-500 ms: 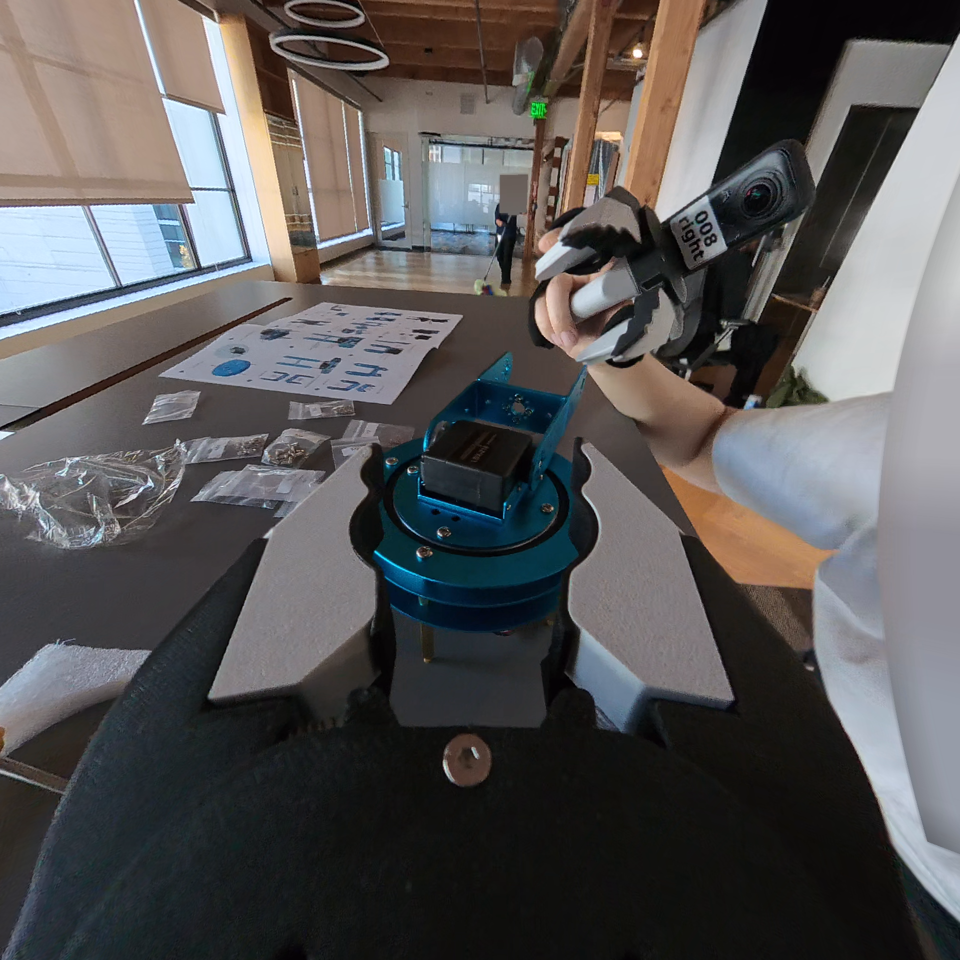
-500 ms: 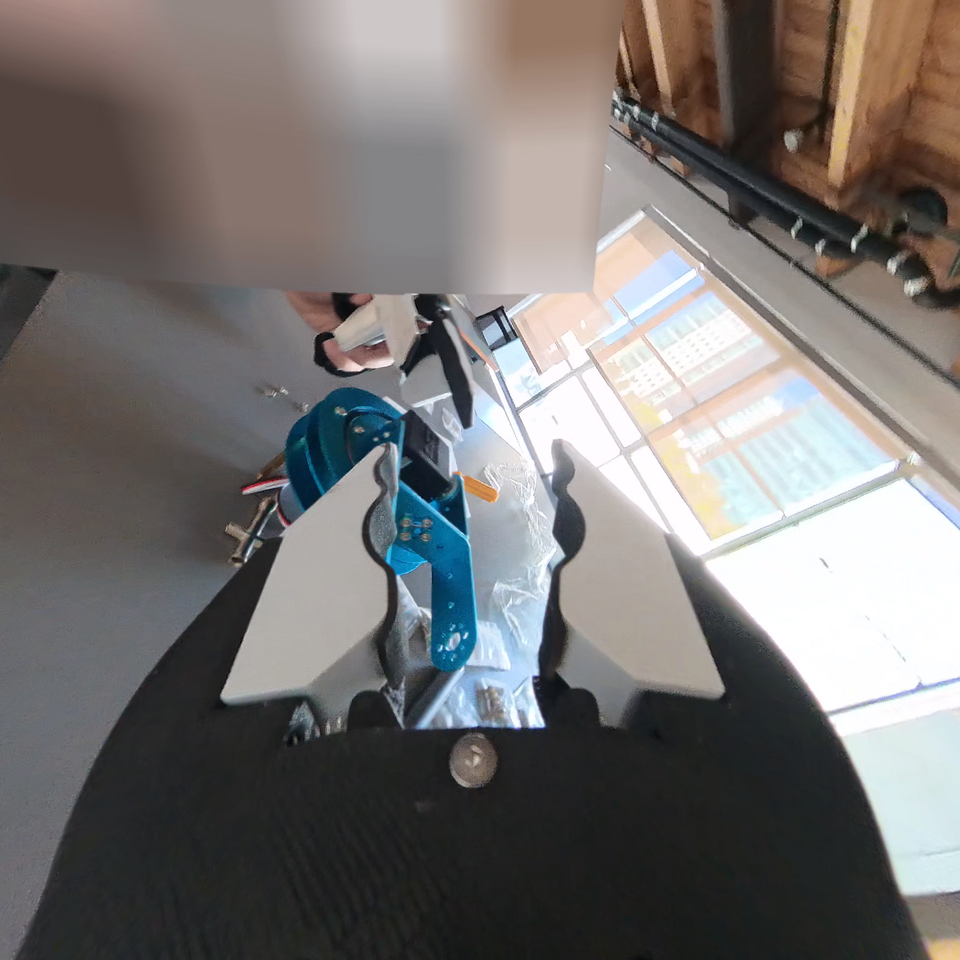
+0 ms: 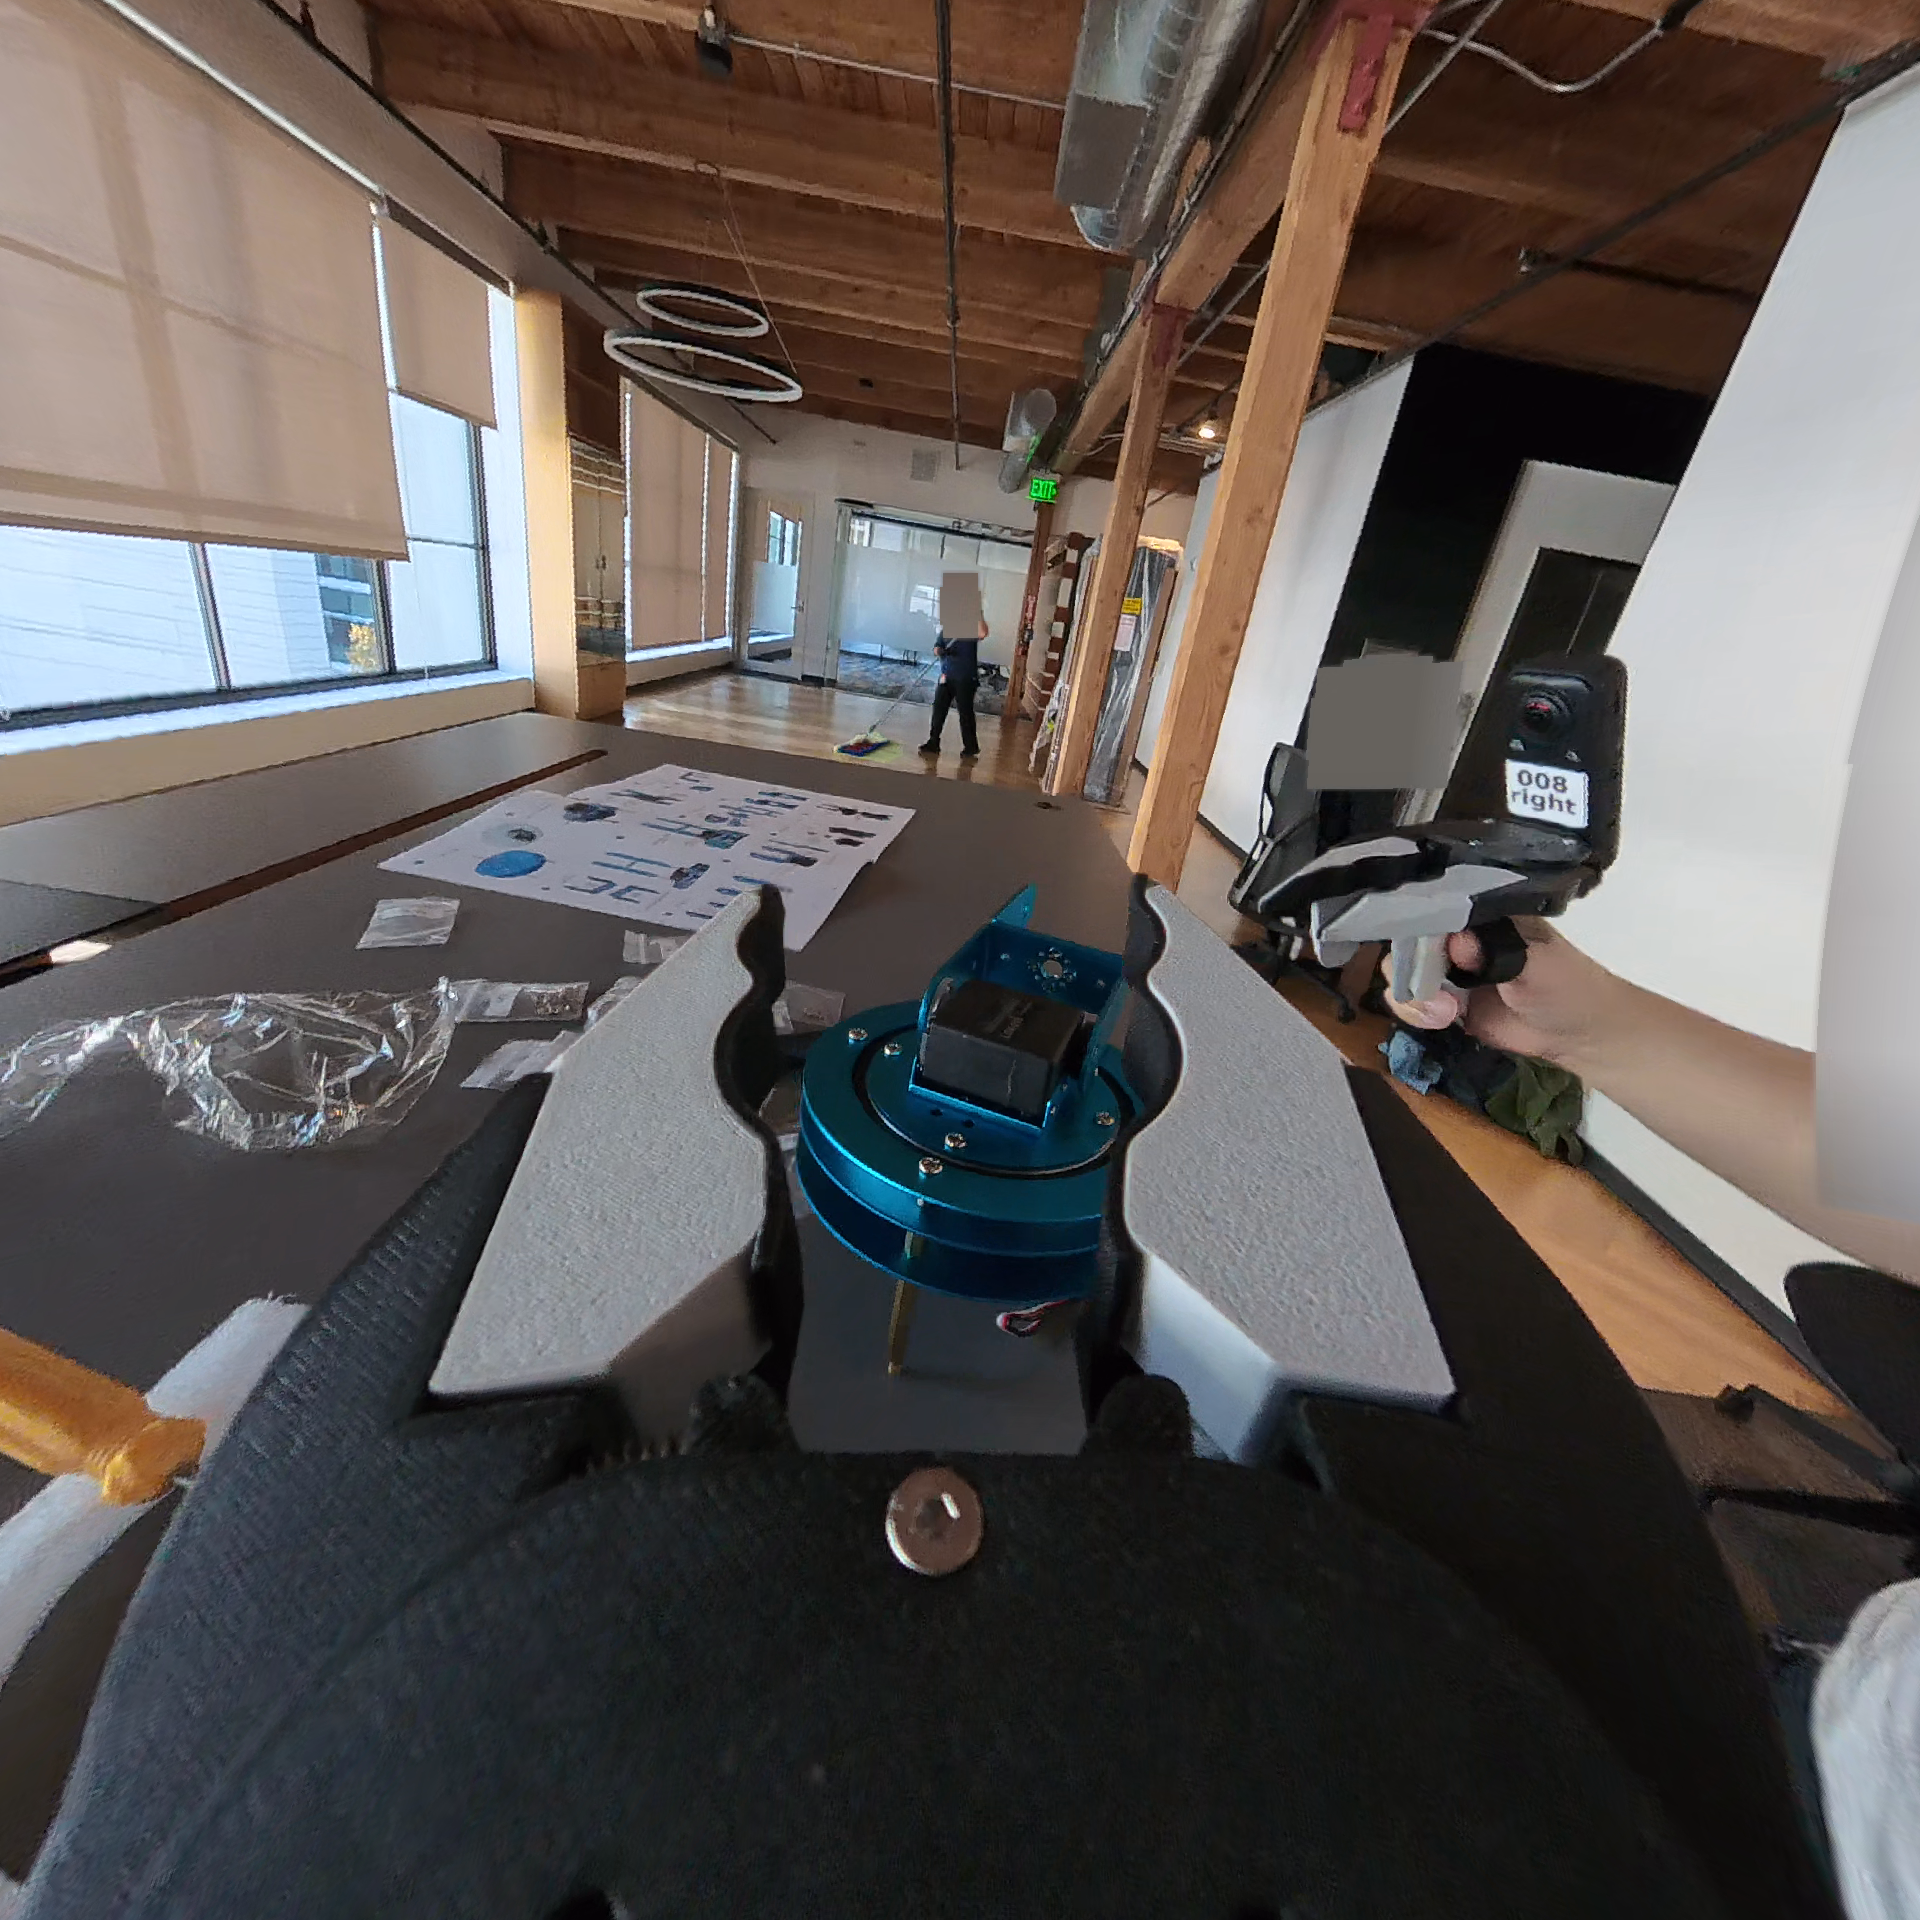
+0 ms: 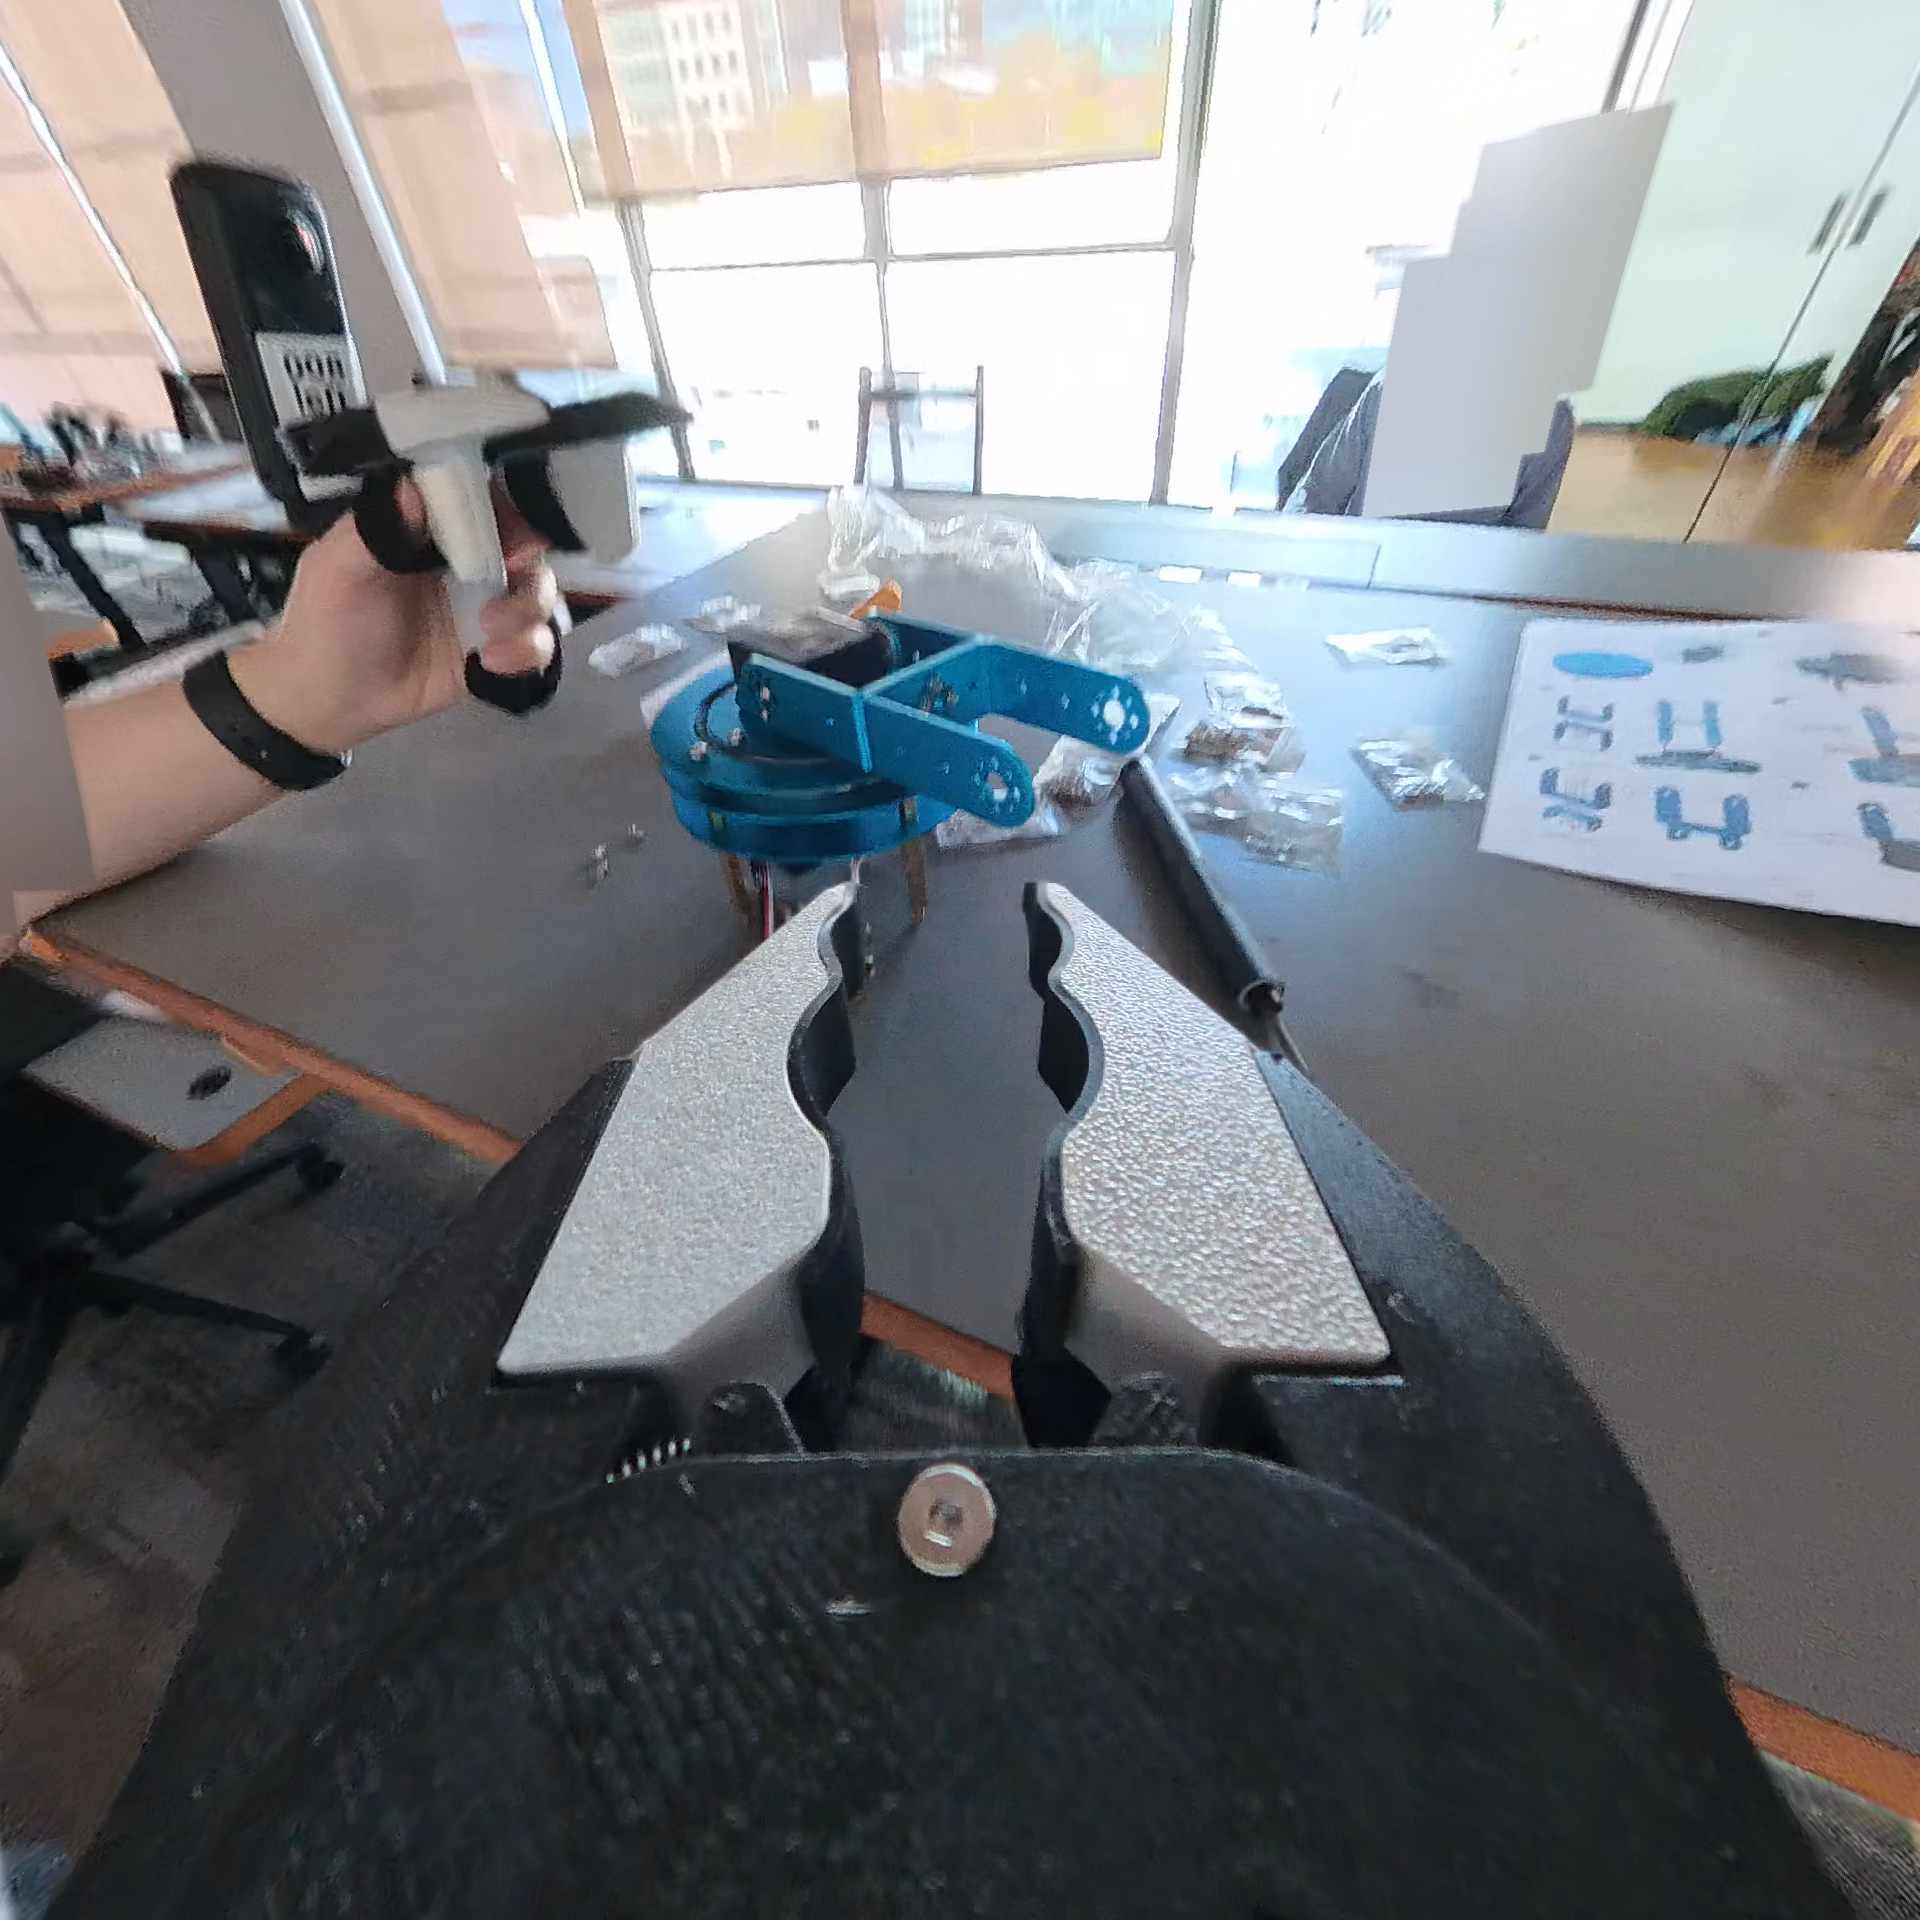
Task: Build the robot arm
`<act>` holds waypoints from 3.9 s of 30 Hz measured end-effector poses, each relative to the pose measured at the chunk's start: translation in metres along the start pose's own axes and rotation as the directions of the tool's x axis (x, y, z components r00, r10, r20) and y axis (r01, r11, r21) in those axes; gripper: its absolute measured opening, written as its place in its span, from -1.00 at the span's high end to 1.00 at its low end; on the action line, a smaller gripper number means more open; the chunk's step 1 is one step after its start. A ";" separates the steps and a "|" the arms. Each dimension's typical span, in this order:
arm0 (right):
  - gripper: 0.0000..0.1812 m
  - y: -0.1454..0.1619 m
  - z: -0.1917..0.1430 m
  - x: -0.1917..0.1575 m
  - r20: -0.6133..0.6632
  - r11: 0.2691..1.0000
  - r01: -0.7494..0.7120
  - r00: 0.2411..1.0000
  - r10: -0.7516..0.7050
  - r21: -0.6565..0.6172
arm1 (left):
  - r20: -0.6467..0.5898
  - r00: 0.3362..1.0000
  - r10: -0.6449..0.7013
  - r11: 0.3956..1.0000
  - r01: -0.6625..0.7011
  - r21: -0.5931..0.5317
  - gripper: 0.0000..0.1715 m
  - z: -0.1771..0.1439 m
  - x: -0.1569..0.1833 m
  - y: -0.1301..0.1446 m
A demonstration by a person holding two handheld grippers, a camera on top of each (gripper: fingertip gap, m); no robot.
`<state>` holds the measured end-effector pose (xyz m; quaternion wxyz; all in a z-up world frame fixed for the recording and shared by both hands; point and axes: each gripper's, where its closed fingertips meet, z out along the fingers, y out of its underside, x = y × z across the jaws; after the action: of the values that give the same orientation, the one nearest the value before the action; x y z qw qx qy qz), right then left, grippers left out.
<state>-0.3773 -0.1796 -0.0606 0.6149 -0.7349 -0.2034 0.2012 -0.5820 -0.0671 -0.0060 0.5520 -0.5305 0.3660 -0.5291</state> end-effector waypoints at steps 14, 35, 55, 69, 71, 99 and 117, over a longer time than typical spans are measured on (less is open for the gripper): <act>0.56 0.011 0.064 0.021 0.170 0.999 0.050 0.984 -0.048 -0.012 | 0.022 0.994 0.105 0.967 -0.097 -0.236 0.21 0.021 -0.003 0.063; 0.74 0.013 0.052 0.053 -0.185 0.985 0.084 0.981 -0.055 0.153 | -0.081 0.995 0.056 0.954 -0.078 -0.291 0.08 0.042 0.004 0.061; 0.88 0.028 0.062 0.052 -0.067 0.997 -0.043 0.997 0.047 0.065 | -0.235 0.972 0.016 0.948 -0.090 -0.305 0.38 0.063 0.013 0.073; 0.71 0.015 0.055 0.044 -0.111 0.989 0.005 0.994 0.012 0.148 | -0.107 0.993 -0.057 0.919 0.011 -0.393 0.28 0.014 -0.002 0.047; 0.71 0.012 0.051 0.032 -0.132 0.983 0.046 0.991 -0.022 0.180 | -0.041 0.999 0.004 0.891 -0.022 -0.454 0.30 -0.004 -0.001 0.054; 0.71 0.066 0.103 -0.122 0.154 0.944 0.317 0.941 -0.301 -0.092 | -0.362 0.905 0.225 0.503 -0.426 -0.752 0.80 -0.064 0.032 0.150; 0.72 0.054 0.109 -0.123 0.146 0.955 0.269 0.957 -0.251 -0.121 | -0.051 0.966 0.255 0.610 -0.202 -0.766 0.79 -0.065 -0.097 0.081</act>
<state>-0.5369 -0.1654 -0.1262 0.5686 -0.7283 -0.3515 0.1507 -0.6456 0.0042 -0.1114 0.3495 -0.6790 0.6021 -0.2328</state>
